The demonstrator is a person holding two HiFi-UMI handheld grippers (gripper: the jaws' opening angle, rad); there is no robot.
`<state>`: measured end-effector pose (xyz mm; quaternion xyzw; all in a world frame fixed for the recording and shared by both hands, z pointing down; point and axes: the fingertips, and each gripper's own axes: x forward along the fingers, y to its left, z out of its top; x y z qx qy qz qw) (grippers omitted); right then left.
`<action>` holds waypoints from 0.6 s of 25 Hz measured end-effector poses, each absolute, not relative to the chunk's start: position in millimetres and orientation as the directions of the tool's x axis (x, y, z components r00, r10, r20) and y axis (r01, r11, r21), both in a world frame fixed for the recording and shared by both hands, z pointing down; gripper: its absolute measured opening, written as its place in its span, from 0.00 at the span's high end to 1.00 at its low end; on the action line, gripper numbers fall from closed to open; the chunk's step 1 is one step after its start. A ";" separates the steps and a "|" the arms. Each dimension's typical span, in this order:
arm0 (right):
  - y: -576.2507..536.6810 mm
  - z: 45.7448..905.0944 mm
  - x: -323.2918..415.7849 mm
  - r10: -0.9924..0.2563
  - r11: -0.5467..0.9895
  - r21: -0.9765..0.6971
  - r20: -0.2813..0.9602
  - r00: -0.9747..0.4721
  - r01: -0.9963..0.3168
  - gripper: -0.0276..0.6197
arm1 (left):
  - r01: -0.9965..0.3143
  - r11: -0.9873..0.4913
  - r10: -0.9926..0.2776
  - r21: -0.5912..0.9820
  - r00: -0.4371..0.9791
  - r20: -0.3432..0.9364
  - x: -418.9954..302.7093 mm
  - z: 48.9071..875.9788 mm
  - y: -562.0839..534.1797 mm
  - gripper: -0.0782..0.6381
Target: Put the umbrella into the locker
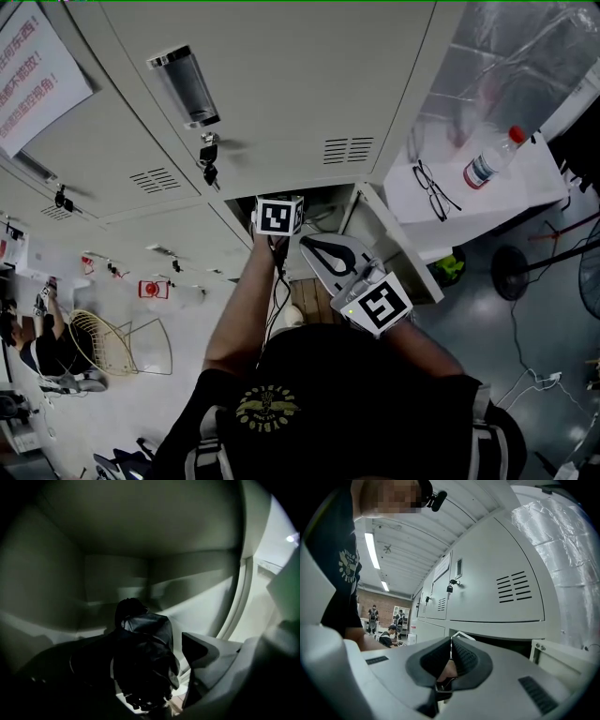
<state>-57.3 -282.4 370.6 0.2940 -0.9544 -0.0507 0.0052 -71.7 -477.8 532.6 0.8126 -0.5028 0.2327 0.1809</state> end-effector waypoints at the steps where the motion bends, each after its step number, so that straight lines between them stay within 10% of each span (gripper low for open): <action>1: -282.9 371.3 -56.5 -0.563 0.822 0.097 -0.017 -0.826 -0.562 0.91 | -0.902 -0.428 -0.738 0.057 0.385 0.555 -71.7 531.5 -476.7 0.30; 15: -276.2 370.7 -52.4 -0.546 0.832 0.100 -0.022 -0.837 -0.545 0.91 | -0.883 -0.469 -0.763 -0.019 0.394 0.512 -67.2 505.2 -451.2 0.30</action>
